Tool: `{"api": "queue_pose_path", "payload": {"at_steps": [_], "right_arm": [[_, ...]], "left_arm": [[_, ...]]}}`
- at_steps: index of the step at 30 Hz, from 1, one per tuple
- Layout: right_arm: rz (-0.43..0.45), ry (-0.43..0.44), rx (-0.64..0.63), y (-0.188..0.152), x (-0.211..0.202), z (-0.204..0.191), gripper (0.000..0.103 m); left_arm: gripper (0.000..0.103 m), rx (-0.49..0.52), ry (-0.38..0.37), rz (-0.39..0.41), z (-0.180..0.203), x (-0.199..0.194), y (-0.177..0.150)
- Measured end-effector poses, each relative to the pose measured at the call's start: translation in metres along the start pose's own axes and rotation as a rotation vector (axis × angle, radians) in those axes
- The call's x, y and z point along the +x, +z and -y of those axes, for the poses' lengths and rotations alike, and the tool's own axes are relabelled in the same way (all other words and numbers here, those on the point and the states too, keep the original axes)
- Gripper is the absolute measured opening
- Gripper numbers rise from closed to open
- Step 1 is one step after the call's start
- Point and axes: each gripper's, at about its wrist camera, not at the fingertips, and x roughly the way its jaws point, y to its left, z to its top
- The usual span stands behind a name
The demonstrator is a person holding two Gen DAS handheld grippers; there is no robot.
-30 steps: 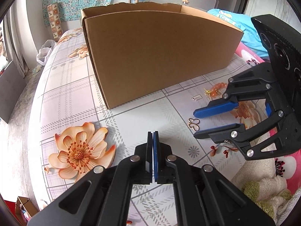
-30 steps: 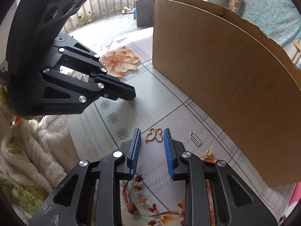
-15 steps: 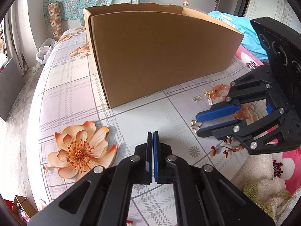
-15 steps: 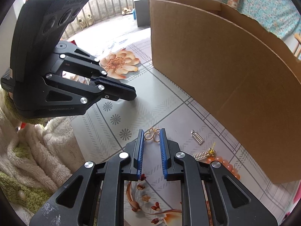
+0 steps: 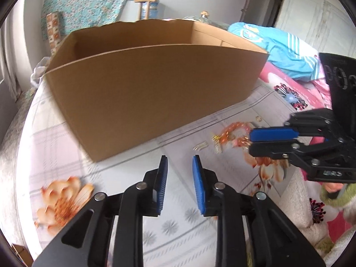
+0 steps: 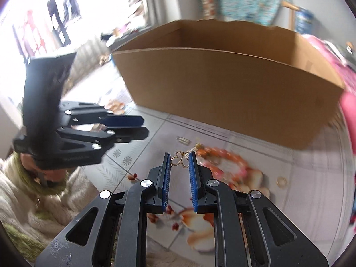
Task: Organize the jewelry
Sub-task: 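Close the left tool on the gold spring charm while the right tool holds the pretzel charm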
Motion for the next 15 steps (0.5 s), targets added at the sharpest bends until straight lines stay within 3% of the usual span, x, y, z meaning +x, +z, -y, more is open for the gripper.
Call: {"api": "queue_pose_path", "payload": {"at_steps": [4,15], "right_arm": [[0.049,0.014,0.081,-0.012,-0.016,0.011,0.014],[0.113,0.078,0.156,-0.025,-0.023,0.029,0.014]], "left_arm": [[0.022,0.068,0.024,-0.011,0.014,0.017,0.009],[0.022,0.213,0.028,-0.097,0.033,0.042,0.021]]}}
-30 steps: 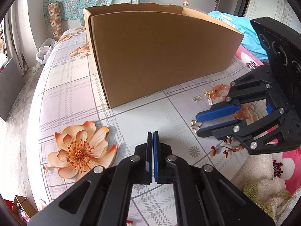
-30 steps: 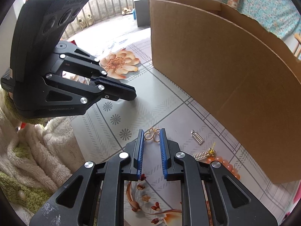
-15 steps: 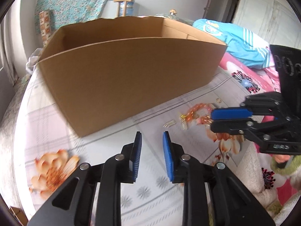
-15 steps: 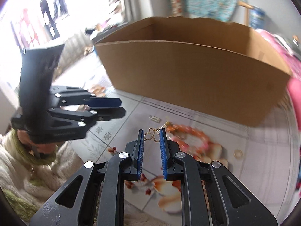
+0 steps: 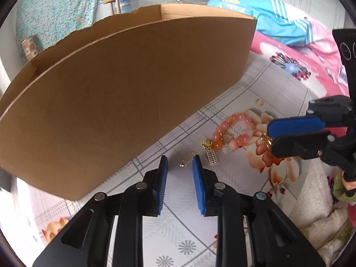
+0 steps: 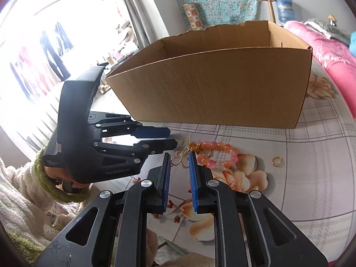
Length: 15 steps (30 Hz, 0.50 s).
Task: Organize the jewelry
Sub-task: 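Close the left tool on the gold spring charm while the right tool holds the pretzel charm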
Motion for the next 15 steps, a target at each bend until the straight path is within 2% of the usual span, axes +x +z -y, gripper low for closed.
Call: {"api": "queue_pose_path", "payload": {"at_steps": [7,9,11,13,15], "right_arm": [[0.021,0.025,0.036,-0.003,-0.003,0.014,0.014],[0.028,0.031,0.046,-0.002,-0.005,0.023,0.014],[0.033,0.035,0.053,-0.003,-0.006,0.026,0.014],[0.041,0.037,0.06,-0.007,-0.005,0.03,0.014],[0.049,0.041,0.068,-0.01,-0.006,0.032,0.014]], "left_arm": [[0.022,0.076,-0.026,-0.043,0.004,0.007,0.011],[0.019,0.093,-0.041,-0.055,0.005,0.008,0.013],[0.012,0.112,-0.052,-0.066,0.006,0.009,0.015],[0.006,0.143,-0.045,-0.073,0.011,0.009,0.017],[0.005,0.171,-0.028,-0.077,0.015,0.009,0.017]]}}
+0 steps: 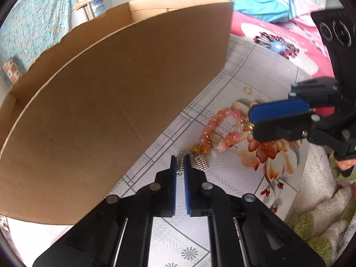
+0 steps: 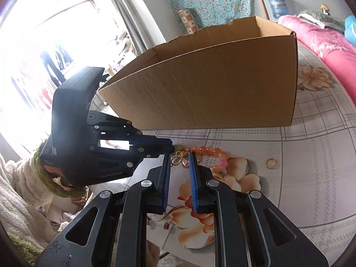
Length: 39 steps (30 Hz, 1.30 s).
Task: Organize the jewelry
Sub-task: 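Close the left tool on the gold spring charm while the right tool holds the pretzel charm, then carry both charms over the cardboard box and open both tools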
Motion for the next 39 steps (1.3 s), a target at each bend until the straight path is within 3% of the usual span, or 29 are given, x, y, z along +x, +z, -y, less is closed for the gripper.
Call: {"api": "queue_pose_path", "payload": {"at_steps": [14,21,25,27,31,35,39], "right_arm": [[0.044,-0.03,-0.004,-0.003,-0.025,-0.006,0.014],[0.1,-0.026,-0.034,0.008,-0.042,-0.021,0.014],[0.163,-0.02,-0.092,0.035,-0.052,-0.033,0.014],[0.184,-0.012,-0.113,0.051,-0.054,-0.037,0.014],[0.161,-0.031,-0.143,0.091,-0.041,-0.035,0.014],[0.061,-0.085,-0.14,0.121,-0.012,-0.024,0.015],[-0.039,-0.129,-0.118,0.142,0.019,-0.011,0.015]], "left_arm": [[0.004,-0.063,0.003,0.028,-0.004,-0.015,-0.006],[0.004,-0.107,-0.021,0.157,-0.007,-0.073,0.0],[0.004,-0.146,-0.034,0.272,-0.021,-0.113,0.018],[0.004,-0.159,-0.024,0.288,-0.032,-0.119,0.03],[0.004,-0.203,-0.002,0.227,-0.065,-0.101,0.06],[0.004,-0.249,0.0,0.117,-0.1,-0.064,0.093],[0.005,-0.307,-0.046,0.017,-0.124,-0.031,0.117]]}}
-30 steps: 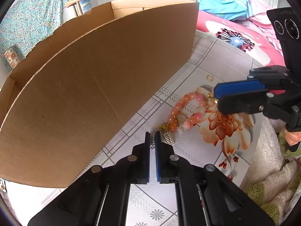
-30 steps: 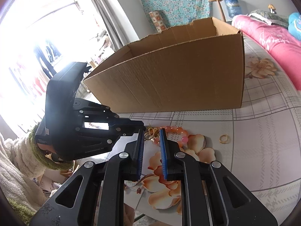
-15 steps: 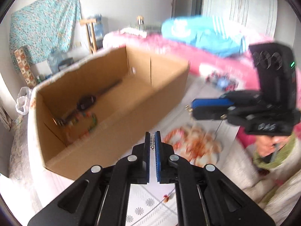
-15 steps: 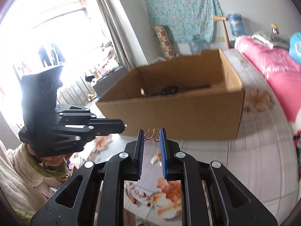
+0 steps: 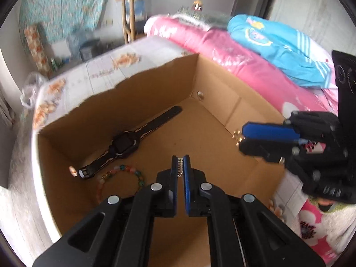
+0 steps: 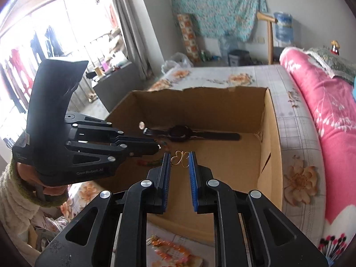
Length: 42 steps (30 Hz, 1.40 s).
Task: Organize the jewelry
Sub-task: 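Carry both charms over the cardboard box and open both tools, then close the right tool on the pink-orange bead bracelet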
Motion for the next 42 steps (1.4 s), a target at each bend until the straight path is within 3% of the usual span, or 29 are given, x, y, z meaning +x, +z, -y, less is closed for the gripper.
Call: {"api": "queue_pose_path", "payload": {"at_steps": [6,8,11,19,23,27,30,34,39,42], "right_arm": [[-0.064,-0.038,0.02,0.009,0.024,0.016,0.017],[-0.062,-0.041,0.027,0.008,0.026,0.02,0.017],[-0.055,-0.041,0.037,0.004,0.023,0.024,0.018],[0.002,-0.044,0.07,0.006,0.004,0.035,0.02],[0.055,-0.043,0.086,0.004,-0.017,0.034,0.02],[0.143,-0.033,0.088,-0.008,-0.055,0.025,0.024],[0.211,-0.014,0.089,-0.029,-0.087,0.014,0.028],[0.224,0.009,0.1,-0.067,-0.106,0.0,0.035],[0.134,-0.004,0.115,-0.11,-0.089,-0.013,0.039],[0.053,0.004,0.134,-0.129,-0.063,-0.02,0.039]], "left_arm": [[0.006,-0.103,-0.035,-0.101,-0.012,0.035,0.017],[0.016,-0.129,-0.048,-0.105,-0.014,0.039,0.02],[0.025,-0.129,-0.049,-0.093,-0.012,0.039,0.022],[0.029,-0.112,-0.032,-0.052,-0.011,0.031,0.022],[0.033,-0.089,-0.029,0.013,-0.006,0.01,0.016],[0.036,-0.037,-0.005,0.136,0.007,-0.036,-0.009],[0.046,-0.003,-0.017,0.229,0.02,-0.074,-0.042],[0.061,0.006,-0.042,0.298,0.037,-0.109,-0.095],[0.074,-0.041,-0.056,0.304,0.05,-0.106,-0.146],[0.075,-0.054,-0.003,0.216,0.055,-0.072,-0.166]]}}
